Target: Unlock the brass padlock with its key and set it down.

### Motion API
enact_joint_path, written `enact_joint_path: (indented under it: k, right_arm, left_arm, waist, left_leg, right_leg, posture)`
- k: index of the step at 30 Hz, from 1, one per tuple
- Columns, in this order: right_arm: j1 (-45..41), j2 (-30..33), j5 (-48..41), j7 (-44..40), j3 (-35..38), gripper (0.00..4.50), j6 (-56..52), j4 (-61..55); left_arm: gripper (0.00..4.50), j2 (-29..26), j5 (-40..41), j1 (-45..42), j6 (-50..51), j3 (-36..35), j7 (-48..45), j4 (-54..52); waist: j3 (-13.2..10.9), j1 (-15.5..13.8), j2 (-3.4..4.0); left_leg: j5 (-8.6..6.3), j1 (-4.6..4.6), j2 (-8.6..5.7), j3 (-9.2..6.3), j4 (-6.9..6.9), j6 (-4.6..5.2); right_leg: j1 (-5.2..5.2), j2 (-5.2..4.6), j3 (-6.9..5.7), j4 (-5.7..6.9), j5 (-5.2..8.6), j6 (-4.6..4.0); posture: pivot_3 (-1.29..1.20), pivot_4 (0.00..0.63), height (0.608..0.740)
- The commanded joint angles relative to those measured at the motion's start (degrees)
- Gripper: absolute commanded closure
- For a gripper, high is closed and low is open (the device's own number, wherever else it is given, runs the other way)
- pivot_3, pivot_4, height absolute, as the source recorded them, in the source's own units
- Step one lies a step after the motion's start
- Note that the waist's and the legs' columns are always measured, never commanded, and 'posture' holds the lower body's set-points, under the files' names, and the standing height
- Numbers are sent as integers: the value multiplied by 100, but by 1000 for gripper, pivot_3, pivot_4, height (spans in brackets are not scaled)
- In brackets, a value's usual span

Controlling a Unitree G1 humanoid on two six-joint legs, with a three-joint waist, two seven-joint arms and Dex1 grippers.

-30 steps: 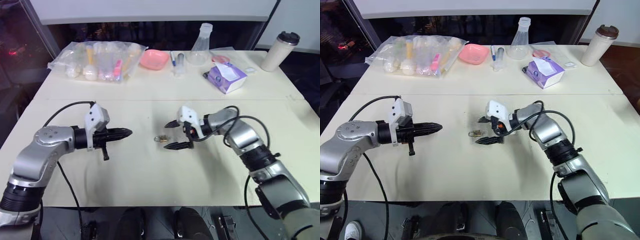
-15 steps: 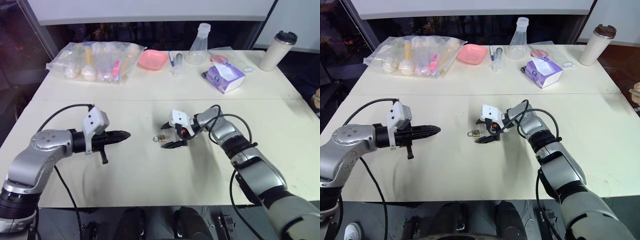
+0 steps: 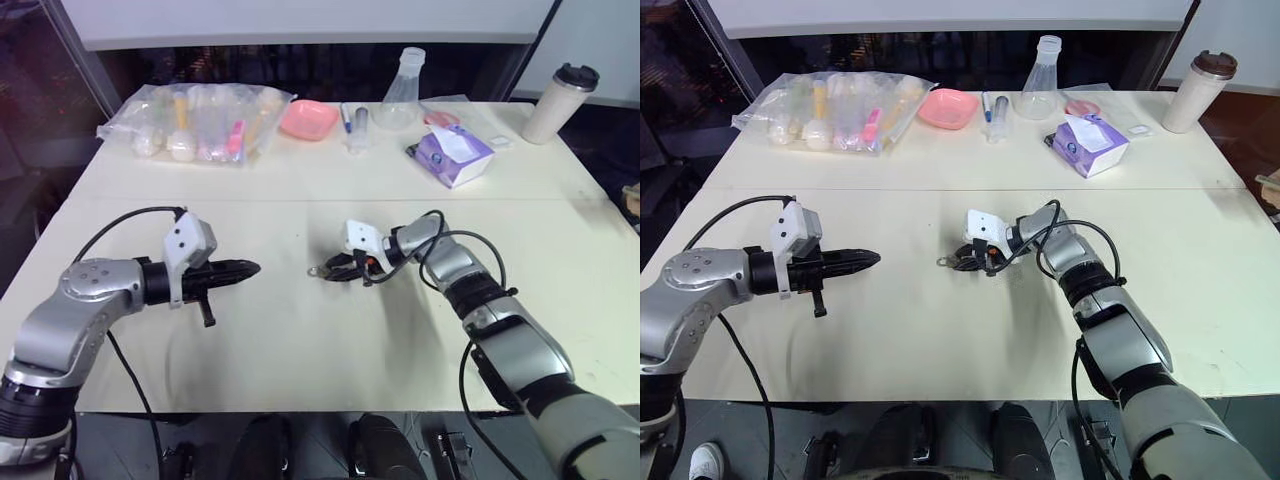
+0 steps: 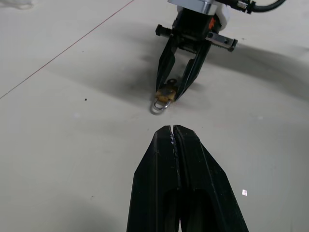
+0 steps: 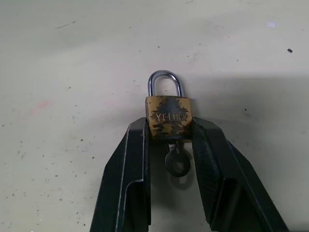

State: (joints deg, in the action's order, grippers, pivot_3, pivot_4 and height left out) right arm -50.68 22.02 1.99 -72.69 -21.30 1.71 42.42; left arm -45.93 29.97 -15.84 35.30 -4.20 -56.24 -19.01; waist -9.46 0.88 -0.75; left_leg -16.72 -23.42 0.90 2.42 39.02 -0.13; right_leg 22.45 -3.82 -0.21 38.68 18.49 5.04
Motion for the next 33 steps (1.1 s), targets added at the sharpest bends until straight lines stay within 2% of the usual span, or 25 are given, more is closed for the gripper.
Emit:
enact_joint_path:
  k: [1,6,10,11,13,21,22,26,33]
  right_arm:
    - [347,163,88,-92,-31,2503,-322,-437]
    - [582,170,99,94,64,58,-552,-831]
    - [766,326,78,201,199,58,-785,-1294]
    - [797,371,62,243,258,16,-837,-1415]
    - [941,553,-24,234,380,0,-1037,-1849]
    - [1970,1255,-499,398,826,0,-2296,-4259]
    - [2135,1344,-595,409,904,0,-2509,-4614]
    - [2596,1612,-949,659,1271,0,-3329,-5765]
    - [2731,1859,-1219,1069,1456,0,-3879,-6483]
  left_arm:
    - [4500,29,-191,-214,-292,244,-124,170]
    - [4500,142,-354,-535,-547,601,-409,537]
    - [4500,522,-625,-1040,-1002,1073,-769,1364]
    - [4240,603,-725,-1144,-1121,1162,-832,1583]
    - [3675,803,-930,-1367,-1410,1369,-981,2060]
    - [278,1645,-1791,-2071,-2889,1932,-1298,3955]
    - [60,1784,-1873,-2196,-3047,1954,-1269,4218]
    - [60,2233,-2166,-2638,-3577,2020,-1236,5166]
    - [60,2569,-2503,-2987,-4275,1974,-1258,6286]
  waist:
    - [0,0,0]
    - [0,18,0]
    - [1,-9,2]
    - [1,-3,1]
    - [1,-10,2]
    - [-1,-11,0]
    - [-1,-18,1]
    - [-2,-34,-1]
    - [-3,-27,-2]
  left_leg:
    - [0,0,0,0,1,0]
    - [-1,-1,0,1,-1,1]
    - [0,0,-1,1,1,0]
    - [0,-1,-2,2,4,1]
    - [-1,-2,-3,4,4,2]
    - [-4,-13,-5,8,11,10]
    - [-4,-13,-3,9,11,10]
    - [-4,-14,-2,9,11,10]
    - [-4,-14,0,9,12,11]
  right_leg:
    - [0,0,0,-1,0,0]
    - [3,0,0,-1,0,0]
    - [1,1,-2,-1,0,0]
    - [1,1,-2,0,0,0]
    - [2,1,-3,1,0,0]
    - [10,4,-6,1,0,1]
    - [13,7,-4,3,0,1]
    - [16,9,-4,7,0,2]
    - [17,12,-4,7,0,2]
  posture:
    - [0,150,715]
    - [0,150,715]
    - [0,150,715]
    - [0,150,715]
    - [0,150,715]
    - [0,150,715]
    - [0,150,715]
    - [0,150,715]
    - [0,150,715]
